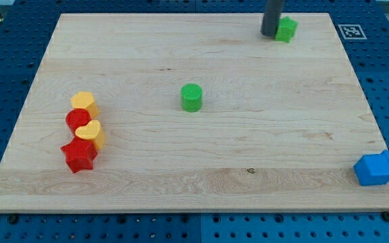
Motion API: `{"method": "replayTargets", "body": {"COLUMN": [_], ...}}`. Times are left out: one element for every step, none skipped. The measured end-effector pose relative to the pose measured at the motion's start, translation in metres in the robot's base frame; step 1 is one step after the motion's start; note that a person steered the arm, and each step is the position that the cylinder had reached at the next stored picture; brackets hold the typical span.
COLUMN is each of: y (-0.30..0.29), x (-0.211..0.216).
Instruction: Push the green circle towards the top right
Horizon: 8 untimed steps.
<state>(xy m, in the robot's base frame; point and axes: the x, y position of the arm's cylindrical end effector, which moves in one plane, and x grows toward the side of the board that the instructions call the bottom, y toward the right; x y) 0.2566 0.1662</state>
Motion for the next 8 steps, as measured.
{"method": "replayTargets", "body": {"y": [0.030, 0.055, 0.066, 0.015, -0.063, -0.135, -0.201, -0.247], "x": [0.004, 0.004, 0.004, 0.008, 0.020, 0.051, 0.074, 0.090]}}
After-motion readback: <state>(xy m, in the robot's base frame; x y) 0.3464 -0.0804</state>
